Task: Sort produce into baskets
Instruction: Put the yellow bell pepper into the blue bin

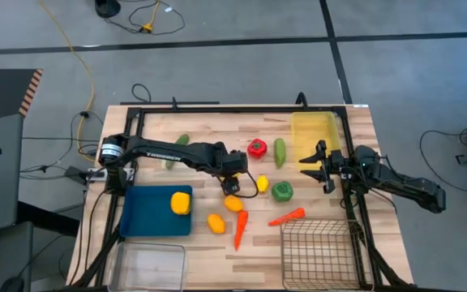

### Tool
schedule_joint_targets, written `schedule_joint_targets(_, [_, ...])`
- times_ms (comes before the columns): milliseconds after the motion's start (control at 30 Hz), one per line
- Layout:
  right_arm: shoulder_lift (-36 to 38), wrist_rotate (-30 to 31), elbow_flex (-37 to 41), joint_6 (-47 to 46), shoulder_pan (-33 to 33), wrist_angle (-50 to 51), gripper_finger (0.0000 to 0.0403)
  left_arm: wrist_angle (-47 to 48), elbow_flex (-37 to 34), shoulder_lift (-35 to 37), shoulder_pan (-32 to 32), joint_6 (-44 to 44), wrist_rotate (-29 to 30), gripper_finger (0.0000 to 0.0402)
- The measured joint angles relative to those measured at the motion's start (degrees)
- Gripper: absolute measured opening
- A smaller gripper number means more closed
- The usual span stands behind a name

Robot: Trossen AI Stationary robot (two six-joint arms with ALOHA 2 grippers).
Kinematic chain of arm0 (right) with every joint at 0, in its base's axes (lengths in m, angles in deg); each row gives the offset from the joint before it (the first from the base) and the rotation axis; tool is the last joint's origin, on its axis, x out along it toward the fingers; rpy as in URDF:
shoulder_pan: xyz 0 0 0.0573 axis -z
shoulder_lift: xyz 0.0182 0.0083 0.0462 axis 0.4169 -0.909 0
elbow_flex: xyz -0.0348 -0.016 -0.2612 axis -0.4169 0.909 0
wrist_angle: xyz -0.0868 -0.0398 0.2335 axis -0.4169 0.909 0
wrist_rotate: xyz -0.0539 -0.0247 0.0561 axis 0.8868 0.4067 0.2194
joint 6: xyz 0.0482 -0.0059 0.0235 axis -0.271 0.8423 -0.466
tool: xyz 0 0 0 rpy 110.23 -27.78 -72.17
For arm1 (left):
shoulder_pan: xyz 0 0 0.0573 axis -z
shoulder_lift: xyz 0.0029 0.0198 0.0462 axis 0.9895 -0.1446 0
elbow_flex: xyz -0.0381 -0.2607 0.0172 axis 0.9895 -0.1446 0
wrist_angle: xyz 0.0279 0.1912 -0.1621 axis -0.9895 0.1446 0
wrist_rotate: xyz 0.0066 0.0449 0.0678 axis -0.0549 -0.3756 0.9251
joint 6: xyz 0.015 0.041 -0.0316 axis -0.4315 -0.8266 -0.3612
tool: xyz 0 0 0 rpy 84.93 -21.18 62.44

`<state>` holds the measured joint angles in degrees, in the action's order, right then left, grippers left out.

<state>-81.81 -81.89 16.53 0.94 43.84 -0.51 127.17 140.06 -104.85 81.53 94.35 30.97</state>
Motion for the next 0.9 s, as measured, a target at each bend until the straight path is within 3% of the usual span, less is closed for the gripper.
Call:
schedule_joint_targets(267, [0.01,-0.02,0.00,-0.03,0.00,0.02,0.0198,15.04,3.93,4.42,5.57,4.04,-0.67,0.0298])
schedule_joint_targets(633, [0.01,-0.02,0.00,-0.15,0.00,0.02,0.0198,36.39,3.85,9.03,16.79,29.32,-0.27,0.0298])
schedule_joint_targets(900, [0.01,-0.02,0.00,-0.12,0.00,0.02,0.0198,37.81,3.85,9.03,25.69,41.76,-2.09,0.0298])
